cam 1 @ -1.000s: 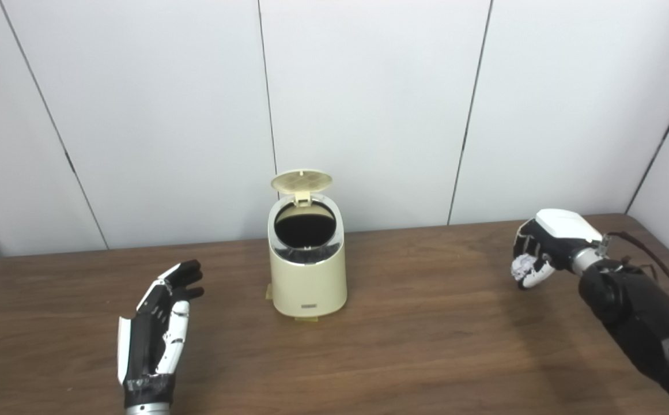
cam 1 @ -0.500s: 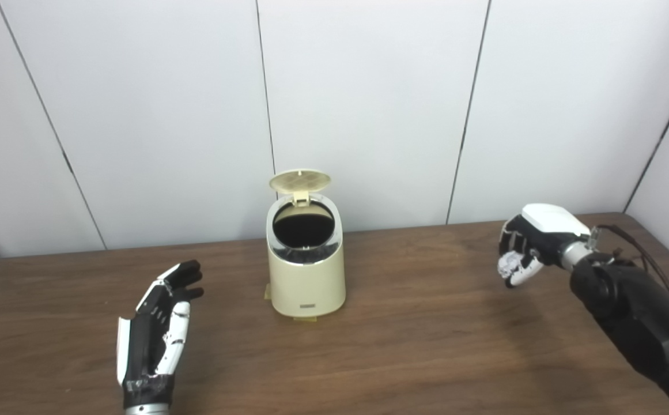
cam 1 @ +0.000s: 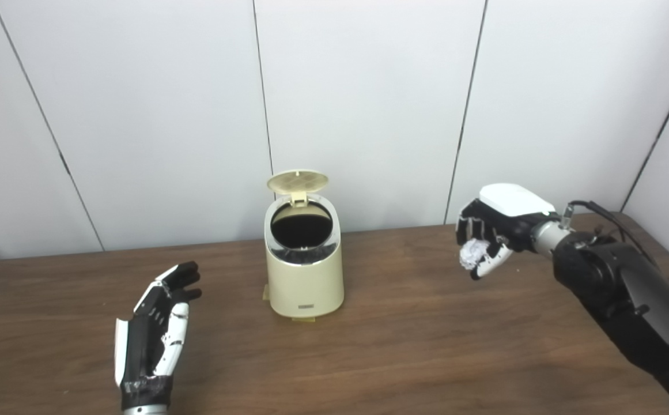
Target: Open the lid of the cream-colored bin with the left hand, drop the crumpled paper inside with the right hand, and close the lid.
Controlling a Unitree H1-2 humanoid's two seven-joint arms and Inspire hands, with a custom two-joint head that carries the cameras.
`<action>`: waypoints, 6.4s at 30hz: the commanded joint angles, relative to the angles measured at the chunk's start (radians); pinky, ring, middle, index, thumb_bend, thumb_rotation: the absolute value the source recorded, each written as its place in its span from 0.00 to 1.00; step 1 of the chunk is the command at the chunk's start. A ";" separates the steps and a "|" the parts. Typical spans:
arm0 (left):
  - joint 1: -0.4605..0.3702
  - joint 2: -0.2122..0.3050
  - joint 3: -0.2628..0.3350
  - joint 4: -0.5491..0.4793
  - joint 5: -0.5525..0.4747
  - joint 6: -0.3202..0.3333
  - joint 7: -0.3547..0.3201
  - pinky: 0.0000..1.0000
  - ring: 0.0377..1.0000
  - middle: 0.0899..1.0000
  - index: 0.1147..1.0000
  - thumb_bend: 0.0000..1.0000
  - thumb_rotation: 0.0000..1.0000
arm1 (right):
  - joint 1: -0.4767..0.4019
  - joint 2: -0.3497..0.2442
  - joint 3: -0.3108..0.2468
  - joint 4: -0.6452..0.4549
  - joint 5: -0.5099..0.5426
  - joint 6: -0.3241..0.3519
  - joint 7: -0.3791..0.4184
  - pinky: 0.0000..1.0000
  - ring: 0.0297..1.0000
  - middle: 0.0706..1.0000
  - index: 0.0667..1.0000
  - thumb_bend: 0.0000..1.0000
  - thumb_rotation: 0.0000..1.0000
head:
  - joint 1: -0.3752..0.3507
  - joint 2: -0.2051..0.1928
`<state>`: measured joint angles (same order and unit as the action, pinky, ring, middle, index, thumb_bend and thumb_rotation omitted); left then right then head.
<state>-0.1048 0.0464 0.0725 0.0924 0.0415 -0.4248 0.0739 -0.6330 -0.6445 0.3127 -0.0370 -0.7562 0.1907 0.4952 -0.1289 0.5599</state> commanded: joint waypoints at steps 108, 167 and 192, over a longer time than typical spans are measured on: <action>0.066 -0.032 -0.054 0.015 0.096 0.009 0.044 0.69 0.77 0.77 0.75 0.29 0.59 | -0.251 0.375 0.087 0.265 -0.292 -0.369 -0.525 0.45 0.52 0.58 0.55 1.00 0.19 | 0.071 -0.021; -0.096 0.087 -0.046 -0.112 0.150 0.131 -0.035 0.74 0.82 0.81 0.78 0.33 0.69 | 0.428 0.502 -0.225 0.223 0.501 -0.578 -0.587 0.86 0.91 0.91 0.93 0.26 0.95 | 0.100 -0.006; -0.725 0.272 -0.385 -0.253 0.869 0.695 -0.320 1.00 0.98 0.80 0.77 0.96 1.00 | 0.464 0.525 -0.213 0.281 0.532 -0.653 -0.579 0.81 0.88 0.89 0.89 0.12 0.76 | 0.120 0.005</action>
<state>-0.7660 0.3248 -0.2981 -0.1634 0.8530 0.2902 -0.2739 -0.2075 -0.1462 0.0883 0.1929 -0.2297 -0.4133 -0.0772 -0.0076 0.5645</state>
